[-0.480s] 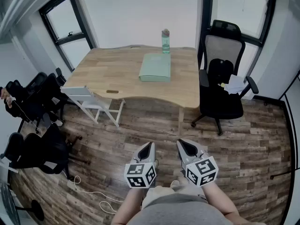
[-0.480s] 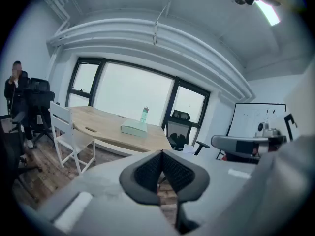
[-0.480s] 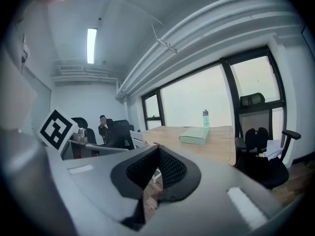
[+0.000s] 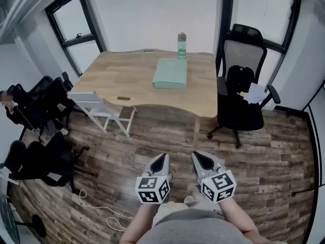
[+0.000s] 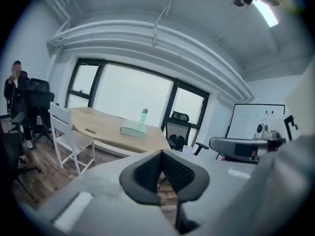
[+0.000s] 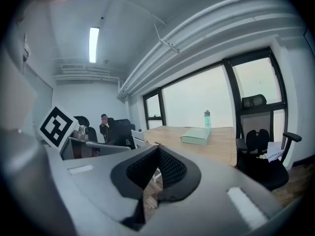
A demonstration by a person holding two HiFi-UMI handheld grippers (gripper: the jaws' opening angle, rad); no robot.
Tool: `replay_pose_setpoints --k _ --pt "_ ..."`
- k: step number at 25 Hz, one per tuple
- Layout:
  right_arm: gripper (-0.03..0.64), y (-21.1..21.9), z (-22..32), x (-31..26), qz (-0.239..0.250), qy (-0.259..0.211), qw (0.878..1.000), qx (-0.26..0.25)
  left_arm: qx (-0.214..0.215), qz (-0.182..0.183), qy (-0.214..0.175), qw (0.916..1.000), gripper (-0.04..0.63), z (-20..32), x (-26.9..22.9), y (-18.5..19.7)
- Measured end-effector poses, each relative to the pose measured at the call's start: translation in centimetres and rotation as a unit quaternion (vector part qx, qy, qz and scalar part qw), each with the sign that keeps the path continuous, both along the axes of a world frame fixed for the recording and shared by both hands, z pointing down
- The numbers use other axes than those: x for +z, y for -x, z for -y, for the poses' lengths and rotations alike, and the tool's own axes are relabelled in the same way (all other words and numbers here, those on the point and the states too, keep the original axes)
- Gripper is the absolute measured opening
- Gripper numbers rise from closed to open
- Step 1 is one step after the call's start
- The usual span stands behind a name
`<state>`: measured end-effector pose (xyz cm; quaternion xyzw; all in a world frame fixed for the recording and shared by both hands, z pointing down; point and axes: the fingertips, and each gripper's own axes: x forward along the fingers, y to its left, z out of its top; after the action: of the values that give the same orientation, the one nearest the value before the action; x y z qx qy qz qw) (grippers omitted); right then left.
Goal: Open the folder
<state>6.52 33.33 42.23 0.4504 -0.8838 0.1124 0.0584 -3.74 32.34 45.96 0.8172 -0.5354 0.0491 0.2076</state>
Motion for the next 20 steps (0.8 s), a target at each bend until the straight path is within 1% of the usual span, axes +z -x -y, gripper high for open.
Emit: replay_pose_setpoints --k 8,20 --pt "-0.002 -0.8 1.2 0.5 0.010 0.011 1.000 -0.005 0.001 0.007 0.000 1.0000 0.005 1.2 0.0 -1.1" --pt "-0.002 -4.2 3.8 0.2 0.015 -0.003 1.000 -0.011 -0.008 0.001 -0.004 1.0000 0.005 3.5 0.0 -4.8"
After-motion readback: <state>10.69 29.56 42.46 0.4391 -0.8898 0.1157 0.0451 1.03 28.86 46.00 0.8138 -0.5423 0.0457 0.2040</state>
